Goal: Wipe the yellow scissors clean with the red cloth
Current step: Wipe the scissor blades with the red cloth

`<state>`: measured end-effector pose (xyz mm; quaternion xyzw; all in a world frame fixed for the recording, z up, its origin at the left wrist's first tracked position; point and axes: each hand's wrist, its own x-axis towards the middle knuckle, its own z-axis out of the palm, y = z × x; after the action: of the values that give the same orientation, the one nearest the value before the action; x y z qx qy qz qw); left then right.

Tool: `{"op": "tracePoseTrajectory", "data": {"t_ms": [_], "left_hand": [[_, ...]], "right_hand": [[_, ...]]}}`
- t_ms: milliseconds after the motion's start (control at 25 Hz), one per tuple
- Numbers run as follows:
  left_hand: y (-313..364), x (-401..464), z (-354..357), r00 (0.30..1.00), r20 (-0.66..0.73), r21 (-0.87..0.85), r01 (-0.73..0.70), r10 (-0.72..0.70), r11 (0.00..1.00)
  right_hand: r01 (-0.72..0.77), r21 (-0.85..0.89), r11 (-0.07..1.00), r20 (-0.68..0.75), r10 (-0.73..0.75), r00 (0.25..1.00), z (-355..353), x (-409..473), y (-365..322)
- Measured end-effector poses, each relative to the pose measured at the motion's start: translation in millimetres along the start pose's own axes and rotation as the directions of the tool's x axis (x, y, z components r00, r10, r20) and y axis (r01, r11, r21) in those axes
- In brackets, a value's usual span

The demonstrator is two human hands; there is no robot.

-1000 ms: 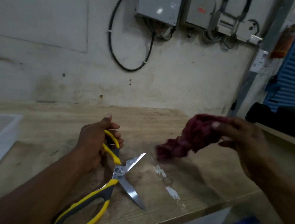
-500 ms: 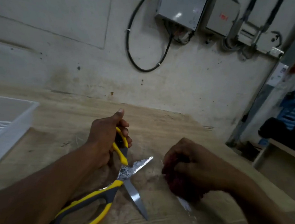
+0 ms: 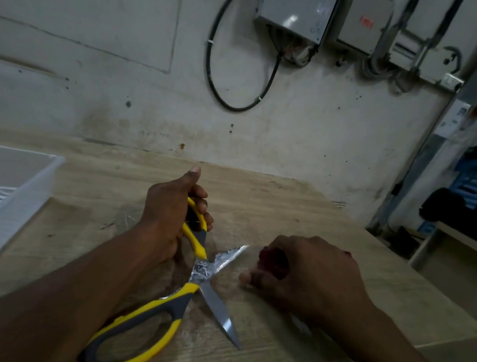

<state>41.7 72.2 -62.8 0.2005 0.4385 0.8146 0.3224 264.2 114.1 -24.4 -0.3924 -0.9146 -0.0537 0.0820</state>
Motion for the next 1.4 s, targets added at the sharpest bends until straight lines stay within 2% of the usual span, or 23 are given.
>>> {"op": "tracePoseTrajectory", "data": {"t_ms": [120, 280, 360, 520, 600, 680, 840, 1000, 1200, 1400], "left_hand": [[2, -2, -3, 1.000, -0.028, 0.014, -0.004, 0.005, 1.000], [5, -4, 0, 0.998, -0.063, -0.014, -0.004, 0.003, 1.000], [6, -4, 5, 0.994, -0.102, -0.040, -0.037, 0.033, 0.999], [9, -9, 11, 0.994, -0.105, -0.033, -0.043, 0.039, 0.999], [8, -11, 11, 0.994, -0.105, -0.004, -0.035, 0.035, 0.999], [7, -11, 10, 0.993, -0.112, 0.015, -0.033, 0.035, 0.999], [8, -7, 9, 0.994, -0.099, 0.032, -0.042, 0.045, 0.999], [7, -5, 7, 0.994, -0.093, 0.053, -0.049, 0.054, 0.997], [9, -8, 11, 0.995, -0.079, 0.050, -0.052, 0.056, 0.997], [12, -10, 9, 0.993, -0.090, 0.064, -0.065, 0.070, 0.996]], "right_hand": [[0.002, 0.064, 0.998, 0.101, -0.008, 0.995, -1, 14, -1], [0.004, 0.313, 0.950, -0.078, 0.022, 0.997, 7, -8, 9], [0.022, 0.498, 0.867, -0.116, 0.041, 0.992, 8, -28, 10], [0.100, 0.739, 0.666, -0.219, 0.097, 0.971, 11, -39, -6], [0.118, 0.814, 0.568, -0.228, 0.128, 0.965, 11, -29, -12], [0.138, 0.836, 0.531, -0.235, 0.118, 0.965, 11, -21, -18], [0.142, 0.844, 0.517, -0.264, 0.170, 0.949, 18, -11, -20], [0.118, 0.815, 0.568, -0.323, 0.276, 0.905, 31, 2, -14], [0.190, 0.672, 0.716, -0.392, 0.126, 0.911, 39, 6, -18], [0.222, 0.555, 0.802, -0.461, 0.074, 0.885, 34, -2, -39]]}}
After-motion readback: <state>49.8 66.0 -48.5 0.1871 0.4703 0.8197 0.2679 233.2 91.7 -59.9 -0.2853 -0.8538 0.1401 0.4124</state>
